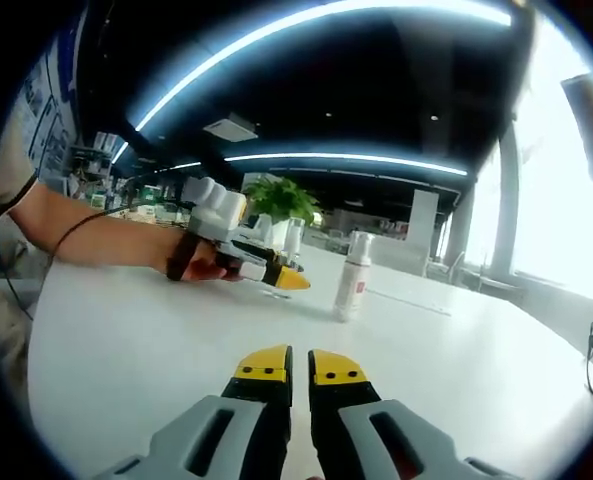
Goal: Clamp pump bottle remove cover press pump head put on cover
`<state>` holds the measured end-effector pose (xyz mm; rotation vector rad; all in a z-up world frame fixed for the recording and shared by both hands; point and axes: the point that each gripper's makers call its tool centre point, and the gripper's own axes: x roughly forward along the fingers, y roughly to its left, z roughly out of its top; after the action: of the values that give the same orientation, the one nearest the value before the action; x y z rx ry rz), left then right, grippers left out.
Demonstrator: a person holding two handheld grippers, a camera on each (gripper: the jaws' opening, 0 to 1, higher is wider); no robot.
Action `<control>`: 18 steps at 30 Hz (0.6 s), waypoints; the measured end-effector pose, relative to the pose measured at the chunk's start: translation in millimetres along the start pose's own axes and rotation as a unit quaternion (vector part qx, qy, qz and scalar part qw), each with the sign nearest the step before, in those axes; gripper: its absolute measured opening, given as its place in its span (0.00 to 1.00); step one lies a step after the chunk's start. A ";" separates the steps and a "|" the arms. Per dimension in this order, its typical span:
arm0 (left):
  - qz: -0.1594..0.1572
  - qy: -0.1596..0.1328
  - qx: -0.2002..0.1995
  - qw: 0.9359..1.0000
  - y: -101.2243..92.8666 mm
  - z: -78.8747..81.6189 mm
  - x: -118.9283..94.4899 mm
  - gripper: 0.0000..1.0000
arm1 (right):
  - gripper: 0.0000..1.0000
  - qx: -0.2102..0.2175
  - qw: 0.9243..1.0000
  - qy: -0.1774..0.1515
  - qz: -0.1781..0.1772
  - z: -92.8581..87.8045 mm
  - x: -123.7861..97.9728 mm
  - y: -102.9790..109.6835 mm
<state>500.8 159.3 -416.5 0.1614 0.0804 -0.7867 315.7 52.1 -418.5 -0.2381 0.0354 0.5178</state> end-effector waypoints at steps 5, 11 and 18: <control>0.008 -0.001 -0.003 1.000 4.9 -0.9 -3.9 0.19 | 0.02 -0.001 1.000 -0.001 0.001 0.1 0.4 0.1; 0.007 -0.005 -0.006 1.000 6.6 -1.3 -0.2 0.16 | 0.02 -0.001 1.000 0.000 0.002 -0.1 0.7 0.5; 0.008 -0.006 -0.013 1.000 1.1 -2.6 -5.4 0.16 | 0.02 0.000 1.000 0.001 0.004 -0.8 1.1 0.7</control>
<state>497.8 164.3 -418.1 0.1322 0.0783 -0.7710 316.3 53.0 -419.5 -0.2385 0.0389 0.5250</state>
